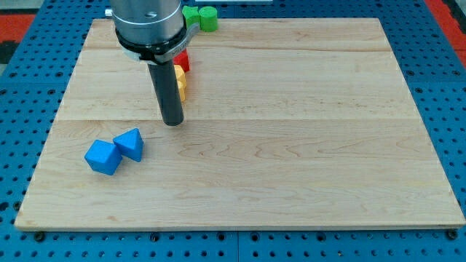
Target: Nudge the blue cube down a bit
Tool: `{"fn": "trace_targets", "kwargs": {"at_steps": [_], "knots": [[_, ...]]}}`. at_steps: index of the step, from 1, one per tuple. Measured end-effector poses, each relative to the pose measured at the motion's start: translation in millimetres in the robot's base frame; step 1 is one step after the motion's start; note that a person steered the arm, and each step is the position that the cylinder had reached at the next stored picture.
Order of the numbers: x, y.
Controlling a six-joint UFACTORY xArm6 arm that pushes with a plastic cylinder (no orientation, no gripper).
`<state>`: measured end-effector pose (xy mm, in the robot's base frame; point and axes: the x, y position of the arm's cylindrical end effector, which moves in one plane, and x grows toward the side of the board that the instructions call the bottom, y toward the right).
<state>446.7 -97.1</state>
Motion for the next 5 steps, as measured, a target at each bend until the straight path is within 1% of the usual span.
{"fn": "trace_targets", "kwargs": {"at_steps": [1, 2, 4, 5], "knots": [[3.2, 0.4], [7.4, -25.7], [8.1, -136.8], [31.8, -181.3]]}}
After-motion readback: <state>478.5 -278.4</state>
